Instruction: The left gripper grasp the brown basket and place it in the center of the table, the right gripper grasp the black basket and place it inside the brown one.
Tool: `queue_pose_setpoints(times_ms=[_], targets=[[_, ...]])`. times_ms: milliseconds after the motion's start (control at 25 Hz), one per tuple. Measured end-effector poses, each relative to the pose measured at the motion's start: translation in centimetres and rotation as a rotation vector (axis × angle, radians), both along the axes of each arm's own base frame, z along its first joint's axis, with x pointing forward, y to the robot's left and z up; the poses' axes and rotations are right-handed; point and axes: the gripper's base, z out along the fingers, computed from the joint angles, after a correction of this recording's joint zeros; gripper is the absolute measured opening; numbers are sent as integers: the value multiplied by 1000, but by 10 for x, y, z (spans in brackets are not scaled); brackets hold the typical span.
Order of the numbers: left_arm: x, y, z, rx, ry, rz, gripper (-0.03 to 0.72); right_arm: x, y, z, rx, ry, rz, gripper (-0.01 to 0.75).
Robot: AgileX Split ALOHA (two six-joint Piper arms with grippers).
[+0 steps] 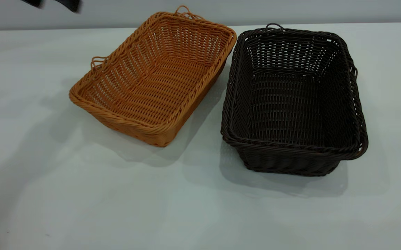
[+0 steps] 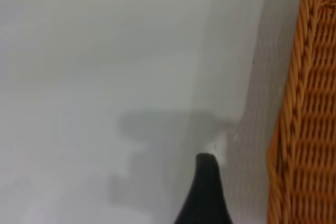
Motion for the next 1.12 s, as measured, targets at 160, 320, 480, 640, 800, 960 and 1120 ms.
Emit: queue_pose_setpoints(times_ms=[160, 320, 480, 640, 800, 960, 1120], targets=[[25, -24, -33, 20, 29, -62, 552, 31, 0, 4, 29, 118, -8, 561], [38, -33, -61, 32, 59, -83, 552, 61, 4, -4, 102, 238, 10, 561], [41, -35, -83, 39, 93, -85, 552, 92, 13, -17, 201, 357, 56, 561], [40, -45, -108, 46, 105, -106, 542, 125, 25, -37, 353, 483, 115, 561], [38, -50, -128, 52, 113, -122, 449, 155, 39, -63, 555, 638, 141, 561], [37, -50, -134, 54, 122, -122, 217, 180, 50, -91, 683, 752, 130, 561], [39, -51, -123, 39, 121, -112, 109, 197, 69, -122, 714, 840, 102, 561]])
